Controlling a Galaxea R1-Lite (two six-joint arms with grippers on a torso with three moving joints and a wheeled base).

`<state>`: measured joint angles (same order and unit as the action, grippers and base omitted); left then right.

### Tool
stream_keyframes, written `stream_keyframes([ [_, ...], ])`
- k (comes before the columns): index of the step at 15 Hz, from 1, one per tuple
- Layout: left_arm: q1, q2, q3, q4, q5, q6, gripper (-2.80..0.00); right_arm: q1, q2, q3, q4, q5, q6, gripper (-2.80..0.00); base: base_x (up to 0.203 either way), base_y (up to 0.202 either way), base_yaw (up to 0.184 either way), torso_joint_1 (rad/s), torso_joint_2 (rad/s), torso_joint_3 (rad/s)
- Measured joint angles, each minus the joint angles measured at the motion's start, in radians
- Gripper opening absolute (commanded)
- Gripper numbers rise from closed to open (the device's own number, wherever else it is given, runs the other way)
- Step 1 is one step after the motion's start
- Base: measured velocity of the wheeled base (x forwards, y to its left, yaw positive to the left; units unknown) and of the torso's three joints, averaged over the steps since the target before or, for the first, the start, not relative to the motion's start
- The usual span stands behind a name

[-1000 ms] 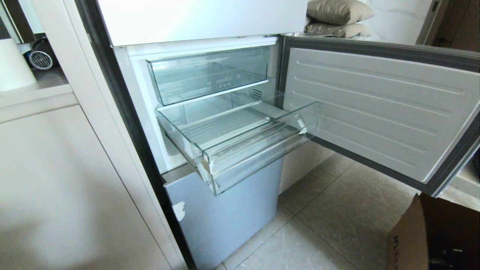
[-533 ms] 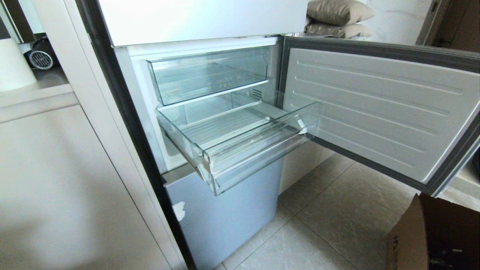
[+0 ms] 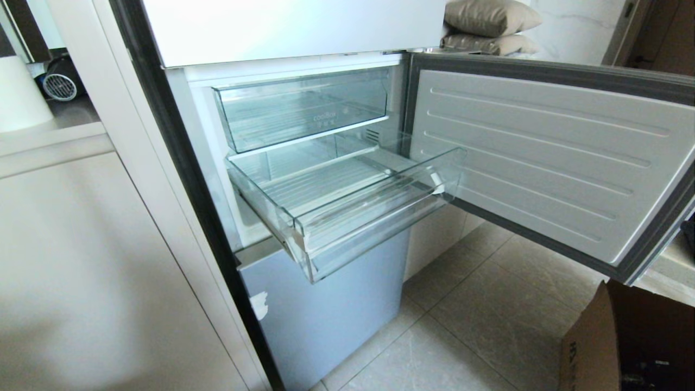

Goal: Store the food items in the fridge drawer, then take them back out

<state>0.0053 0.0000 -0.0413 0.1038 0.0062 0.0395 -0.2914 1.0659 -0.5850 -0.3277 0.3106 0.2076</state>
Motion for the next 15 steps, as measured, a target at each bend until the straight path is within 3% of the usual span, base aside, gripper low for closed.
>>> stream_keyframes([
  [5,0.0,0.0,0.0,0.0,0.0,0.0,-2.8,0.138,0.211,-0.023,-0.036,-0.004,0.025,-2.8,0.0,0.0,0.0,0.0,0.0,0.0],
  [10,0.0,0.0,0.0,0.0,0.0,0.0,-2.8,0.342,0.519,-0.142,-0.178,-0.076,-0.009,-2.8,0.0,0.0,0.0,0.0,0.0,0.0],
  [15,0.0,0.0,0.0,0.0,0.0,0.0,-2.8,0.476,0.805,-0.297,-0.38,-0.055,-0.058,-2.8,0.0,0.0,0.0,0.0,0.0,0.0],
])
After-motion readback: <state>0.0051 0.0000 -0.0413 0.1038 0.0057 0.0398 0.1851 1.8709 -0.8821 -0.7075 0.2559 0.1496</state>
